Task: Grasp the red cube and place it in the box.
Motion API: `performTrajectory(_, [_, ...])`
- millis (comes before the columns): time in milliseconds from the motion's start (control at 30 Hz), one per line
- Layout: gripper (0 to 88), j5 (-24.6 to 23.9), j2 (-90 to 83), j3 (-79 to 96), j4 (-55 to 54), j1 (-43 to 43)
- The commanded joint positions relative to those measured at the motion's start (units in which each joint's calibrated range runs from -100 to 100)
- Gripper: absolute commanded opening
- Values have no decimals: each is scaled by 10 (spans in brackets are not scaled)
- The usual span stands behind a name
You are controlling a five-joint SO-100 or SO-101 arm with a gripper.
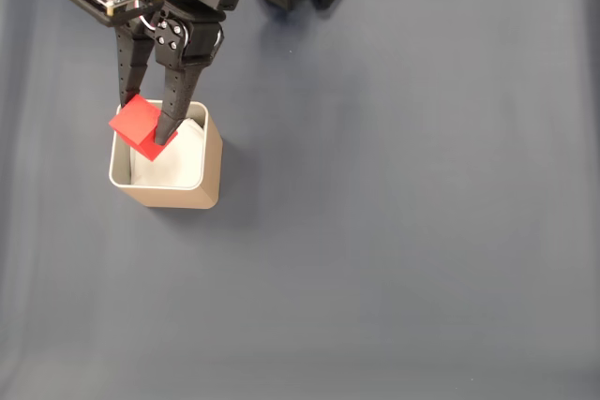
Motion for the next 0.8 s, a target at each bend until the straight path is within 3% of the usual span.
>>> performTrajectory(0, [37,2,-1,-6,-13,10])
performTrajectory(267, [43,8,-5,1,-13,16])
performTrajectory(600, [222,21,-21,28,-9,20])
performTrajectory(767, [253,21,-21,28,-13,22])
